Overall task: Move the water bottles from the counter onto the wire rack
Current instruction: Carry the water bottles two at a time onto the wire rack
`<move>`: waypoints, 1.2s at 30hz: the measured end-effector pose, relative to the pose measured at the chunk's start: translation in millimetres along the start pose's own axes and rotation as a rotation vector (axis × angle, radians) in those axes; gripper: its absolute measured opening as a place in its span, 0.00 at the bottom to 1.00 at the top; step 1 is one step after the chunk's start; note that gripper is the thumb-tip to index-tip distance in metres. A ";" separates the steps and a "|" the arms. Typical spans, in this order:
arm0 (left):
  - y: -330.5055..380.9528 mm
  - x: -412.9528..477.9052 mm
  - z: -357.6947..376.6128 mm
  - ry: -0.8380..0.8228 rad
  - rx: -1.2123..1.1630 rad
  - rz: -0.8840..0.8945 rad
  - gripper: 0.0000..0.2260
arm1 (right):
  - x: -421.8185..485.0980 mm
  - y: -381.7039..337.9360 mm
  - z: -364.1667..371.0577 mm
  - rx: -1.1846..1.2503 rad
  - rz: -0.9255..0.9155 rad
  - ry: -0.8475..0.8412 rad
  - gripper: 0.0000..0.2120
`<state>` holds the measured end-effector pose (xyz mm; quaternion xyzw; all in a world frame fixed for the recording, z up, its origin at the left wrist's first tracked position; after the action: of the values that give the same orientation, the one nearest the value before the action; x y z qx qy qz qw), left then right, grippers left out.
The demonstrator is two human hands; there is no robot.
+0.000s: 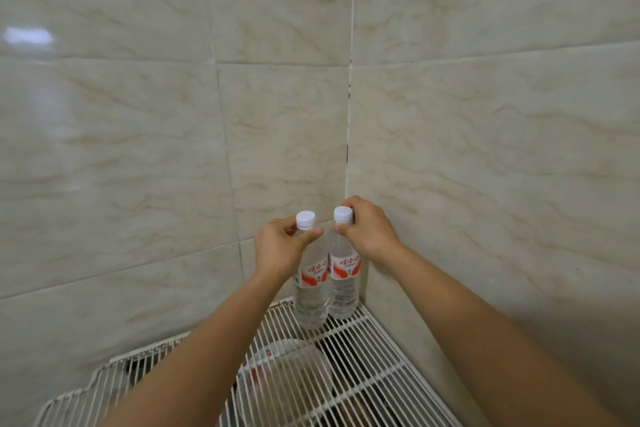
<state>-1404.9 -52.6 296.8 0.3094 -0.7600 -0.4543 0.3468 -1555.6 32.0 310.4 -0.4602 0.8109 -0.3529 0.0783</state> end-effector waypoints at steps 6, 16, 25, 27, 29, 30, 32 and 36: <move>-6.0 0.1 12.3 -0.155 -0.060 -0.027 0.20 | -1.1 3.1 1.1 -0.012 -0.005 -0.032 0.12; -9.0 -19.2 17.3 -0.269 0.019 -0.042 0.24 | -31.3 -20.6 -0.8 -0.142 -0.049 -0.031 0.23; -30.7 -90.3 -100.7 0.026 0.341 -0.024 0.18 | -93.6 -108.8 59.9 -0.109 -0.303 -0.040 0.17; -45.1 -117.3 -129.2 0.053 0.469 -0.036 0.18 | -109.5 -122.8 98.2 -0.105 -0.331 -0.118 0.18; -66.1 -157.2 -171.0 0.092 0.588 -0.073 0.17 | -135.5 -148.1 147.2 -0.105 -0.365 -0.214 0.19; -78.1 -179.2 -192.3 0.105 0.635 -0.101 0.17 | -151.0 -161.2 171.4 -0.110 -0.380 -0.258 0.20; -103.1 -229.6 -237.2 0.116 0.690 -0.173 0.17 | -188.7 -191.7 218.7 -0.119 -0.415 -0.339 0.20; -135.9 -338.8 -329.8 0.166 0.776 -0.290 0.17 | -278.4 -265.5 308.9 -0.189 -0.508 -0.500 0.23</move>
<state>-924.8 2.8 204.8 0.5564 -0.7927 -0.1521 0.1972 -1075.5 13.7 198.2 -0.7240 0.6556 -0.1615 0.1411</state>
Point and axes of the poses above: each hand's wrist, its own x-axis towards the middle knuckle, its own z-axis out of the palm, y = z × x, the point moved 9 cm from there along x, towards the middle knuckle, and after that the axes turned 8 degrees about -y, right-handed, at the moved point
